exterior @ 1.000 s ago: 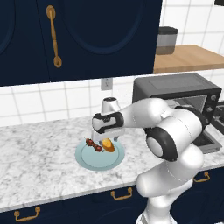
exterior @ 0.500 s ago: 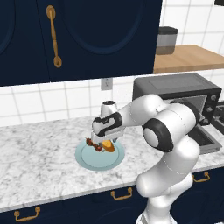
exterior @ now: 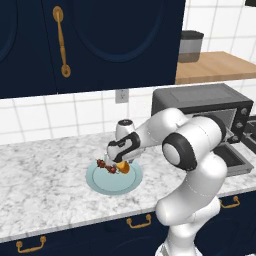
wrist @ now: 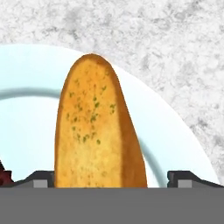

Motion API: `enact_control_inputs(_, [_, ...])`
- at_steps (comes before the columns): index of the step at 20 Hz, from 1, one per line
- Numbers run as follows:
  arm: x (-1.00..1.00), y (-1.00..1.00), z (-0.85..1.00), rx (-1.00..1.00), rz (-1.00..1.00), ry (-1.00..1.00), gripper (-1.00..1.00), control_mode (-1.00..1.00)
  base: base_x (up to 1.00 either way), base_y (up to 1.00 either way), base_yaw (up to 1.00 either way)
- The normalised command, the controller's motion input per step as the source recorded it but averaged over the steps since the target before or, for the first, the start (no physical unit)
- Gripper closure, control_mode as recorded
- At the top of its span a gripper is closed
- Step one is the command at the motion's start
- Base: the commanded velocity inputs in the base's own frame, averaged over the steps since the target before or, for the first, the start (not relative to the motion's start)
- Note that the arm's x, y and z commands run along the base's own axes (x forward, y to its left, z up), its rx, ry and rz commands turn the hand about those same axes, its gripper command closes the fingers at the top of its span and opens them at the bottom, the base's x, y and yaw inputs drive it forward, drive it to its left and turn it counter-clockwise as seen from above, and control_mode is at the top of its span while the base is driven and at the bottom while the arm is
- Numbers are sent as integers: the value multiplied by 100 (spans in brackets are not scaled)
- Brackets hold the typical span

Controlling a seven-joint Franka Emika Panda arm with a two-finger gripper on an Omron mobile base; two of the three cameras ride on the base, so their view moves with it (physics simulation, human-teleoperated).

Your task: Pick up the kebab skewer and baguette bread, and place them inside the toaster oven. Close the toaster oven door and start by setting the timer.

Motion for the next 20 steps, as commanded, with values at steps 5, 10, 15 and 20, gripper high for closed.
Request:
enact_control_inputs(5, [0,0,-24,0,0,0,100,-100,0,0,0])
enact_control_inputs(10, [0,0,-6,0,0,0,100,-100,0,0,0])
enact_control_inputs(15, [0,-1,2,0,0,0,100,-100,0,0,0])
enact_control_inputs(20, [-4,-11,39,0,0,3,100,-100,0,0,0])
